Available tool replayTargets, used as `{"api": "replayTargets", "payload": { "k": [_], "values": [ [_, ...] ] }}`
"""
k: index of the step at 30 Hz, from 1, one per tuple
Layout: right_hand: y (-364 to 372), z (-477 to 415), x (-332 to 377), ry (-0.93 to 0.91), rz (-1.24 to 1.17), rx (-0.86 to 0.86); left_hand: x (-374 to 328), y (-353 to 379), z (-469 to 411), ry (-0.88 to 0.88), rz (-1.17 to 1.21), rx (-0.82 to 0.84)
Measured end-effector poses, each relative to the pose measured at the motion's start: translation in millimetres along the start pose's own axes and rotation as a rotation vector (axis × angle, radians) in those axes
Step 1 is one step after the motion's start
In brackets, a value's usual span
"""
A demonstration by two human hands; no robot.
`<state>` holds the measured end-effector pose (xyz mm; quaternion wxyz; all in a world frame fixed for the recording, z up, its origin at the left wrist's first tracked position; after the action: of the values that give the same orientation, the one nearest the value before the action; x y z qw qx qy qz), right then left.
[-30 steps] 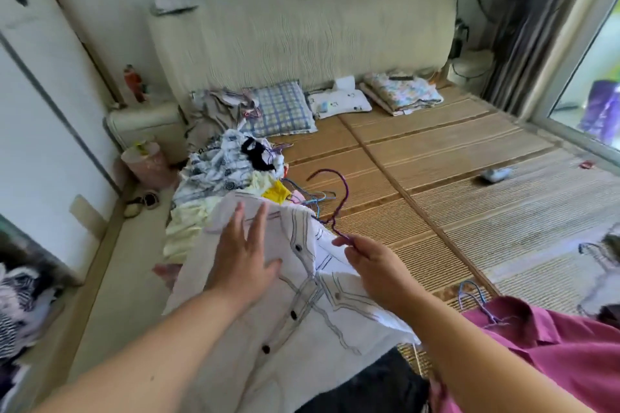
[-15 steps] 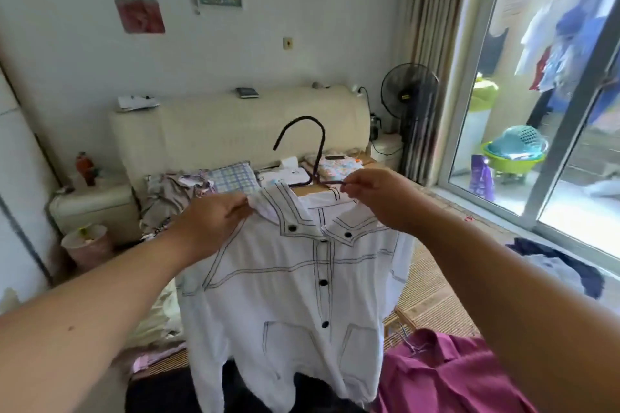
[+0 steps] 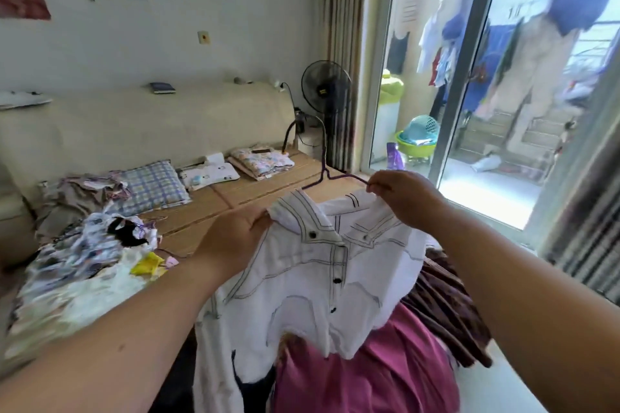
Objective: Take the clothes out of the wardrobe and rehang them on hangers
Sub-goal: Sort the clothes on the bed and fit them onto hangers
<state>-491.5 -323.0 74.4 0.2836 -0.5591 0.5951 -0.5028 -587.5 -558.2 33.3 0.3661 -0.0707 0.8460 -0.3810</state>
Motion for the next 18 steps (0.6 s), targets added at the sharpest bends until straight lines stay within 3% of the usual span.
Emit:
{"api": "replayTargets", "payload": {
  "k": [10, 18],
  "values": [
    [-49.5, 84.6, -186.9, 0.119, 0.081, -0.034, -135.2, 168.0, 1.3, -0.078, 0.101, 0.168],
    [-2.6, 80.8, -242.3, 0.113, 0.069, 0.111, -125.0, 236.9, 9.1, -0.249, 0.163, 0.199]
  ]
}}
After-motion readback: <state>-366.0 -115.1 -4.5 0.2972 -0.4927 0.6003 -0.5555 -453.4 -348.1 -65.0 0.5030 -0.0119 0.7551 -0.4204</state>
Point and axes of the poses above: each hand's wrist, its own z-axis away from the middle knuckle, its own y-axis out of the palm, x = y × z, the point moved 9 cm from there along -z, towards the middle knuckle, and after that the axes turned 7 degrees about z, right-handed, at the moved point
